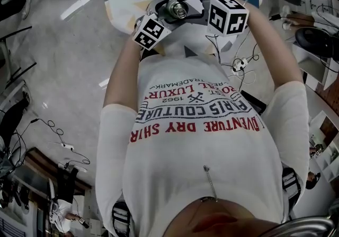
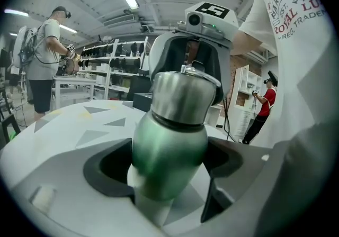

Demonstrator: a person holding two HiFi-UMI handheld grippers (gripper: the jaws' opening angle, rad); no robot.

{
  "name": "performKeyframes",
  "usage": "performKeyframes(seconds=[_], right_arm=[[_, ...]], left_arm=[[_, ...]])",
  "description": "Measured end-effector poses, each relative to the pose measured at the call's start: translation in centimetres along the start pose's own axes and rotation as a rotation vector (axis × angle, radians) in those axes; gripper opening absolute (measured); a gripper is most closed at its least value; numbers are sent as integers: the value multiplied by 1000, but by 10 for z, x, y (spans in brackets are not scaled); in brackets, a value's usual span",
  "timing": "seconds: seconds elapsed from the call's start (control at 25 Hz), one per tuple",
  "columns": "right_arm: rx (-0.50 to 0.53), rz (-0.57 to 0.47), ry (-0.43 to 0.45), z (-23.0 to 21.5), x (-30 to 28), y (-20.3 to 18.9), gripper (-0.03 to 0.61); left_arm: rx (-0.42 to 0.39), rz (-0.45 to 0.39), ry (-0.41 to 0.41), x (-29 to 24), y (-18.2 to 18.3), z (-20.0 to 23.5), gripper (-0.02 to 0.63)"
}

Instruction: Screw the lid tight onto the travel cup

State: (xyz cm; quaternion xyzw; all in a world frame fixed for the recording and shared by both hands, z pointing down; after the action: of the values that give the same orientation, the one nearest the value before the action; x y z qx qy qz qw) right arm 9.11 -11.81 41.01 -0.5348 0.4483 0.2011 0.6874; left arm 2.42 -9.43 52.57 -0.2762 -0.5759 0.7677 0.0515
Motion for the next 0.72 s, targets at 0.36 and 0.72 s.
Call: performKeyframes(seconds=[0.36, 0.72], right_arm=[[-176, -83, -150, 8, 0, -4, 252], [-468, -153, -374, 24, -6, -5, 252]], left_arm=[[1, -1, 3, 1, -1, 0, 403], [7, -4, 5, 0, -2, 0, 405]])
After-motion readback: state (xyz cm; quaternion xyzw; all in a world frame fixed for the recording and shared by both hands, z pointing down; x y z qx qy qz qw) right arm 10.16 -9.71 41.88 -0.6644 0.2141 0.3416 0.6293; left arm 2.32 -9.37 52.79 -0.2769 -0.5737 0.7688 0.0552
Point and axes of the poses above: the fingertips, and each gripper's own axes: x backward along the fingers, z to its left, y out of its top, the point moved 8 cm from there along x, backward along the fingers, and after that the axes turned 2 degrees about -z, right-handed, at the moved point
